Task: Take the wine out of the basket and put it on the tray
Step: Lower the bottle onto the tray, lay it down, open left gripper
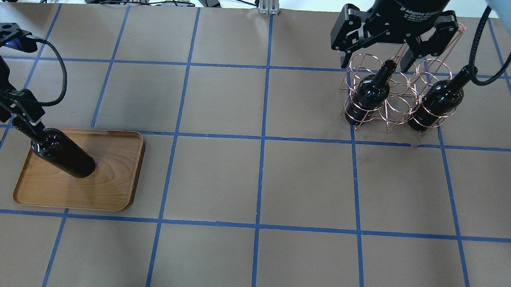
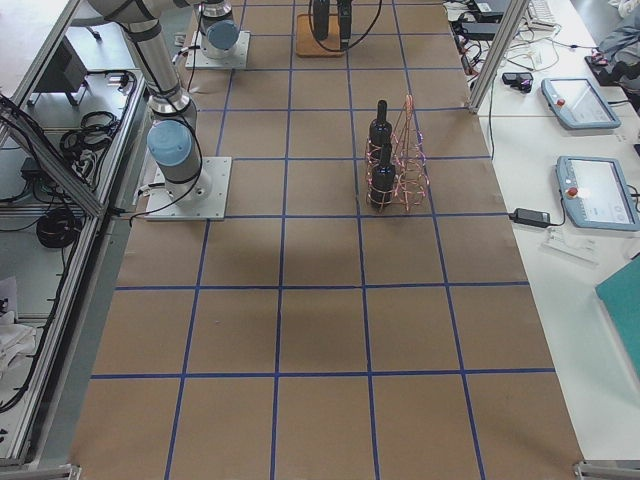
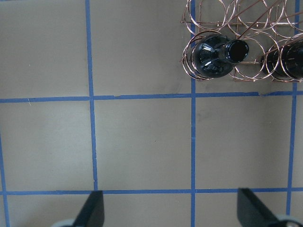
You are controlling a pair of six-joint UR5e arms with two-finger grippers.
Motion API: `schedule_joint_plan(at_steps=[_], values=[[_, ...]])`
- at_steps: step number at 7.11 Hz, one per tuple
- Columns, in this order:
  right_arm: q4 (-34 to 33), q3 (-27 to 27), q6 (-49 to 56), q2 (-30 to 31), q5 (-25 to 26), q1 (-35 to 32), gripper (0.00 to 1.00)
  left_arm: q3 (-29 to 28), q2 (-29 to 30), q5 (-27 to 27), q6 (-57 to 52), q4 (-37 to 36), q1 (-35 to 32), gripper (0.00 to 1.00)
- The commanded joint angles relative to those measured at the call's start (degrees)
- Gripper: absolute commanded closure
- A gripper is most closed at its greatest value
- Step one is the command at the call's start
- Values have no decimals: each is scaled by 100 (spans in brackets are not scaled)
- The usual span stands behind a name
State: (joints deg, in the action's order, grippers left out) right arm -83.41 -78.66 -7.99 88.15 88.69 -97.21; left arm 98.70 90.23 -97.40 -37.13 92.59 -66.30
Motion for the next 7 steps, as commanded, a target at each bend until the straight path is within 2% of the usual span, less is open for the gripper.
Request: schedule_joint_plan(at_steps=[1,2,4,5,7], values=[[-9,0,8,1,0,0,0,-148,-468,80,635,258,-67,0],[-9,0,8,1,8,0,0,-271,-506,490,1281,347,-276,0],[-9,0,17,1,0,0,0,-325,-620,538,2714,243,-1476,0],[-9,0,17,-8,0,0,0,-325,-586,538,2764,68,-1891,0],[-9,0,25,-8,0,0,0,-325,-725,608,3078,40,-2176,0]])
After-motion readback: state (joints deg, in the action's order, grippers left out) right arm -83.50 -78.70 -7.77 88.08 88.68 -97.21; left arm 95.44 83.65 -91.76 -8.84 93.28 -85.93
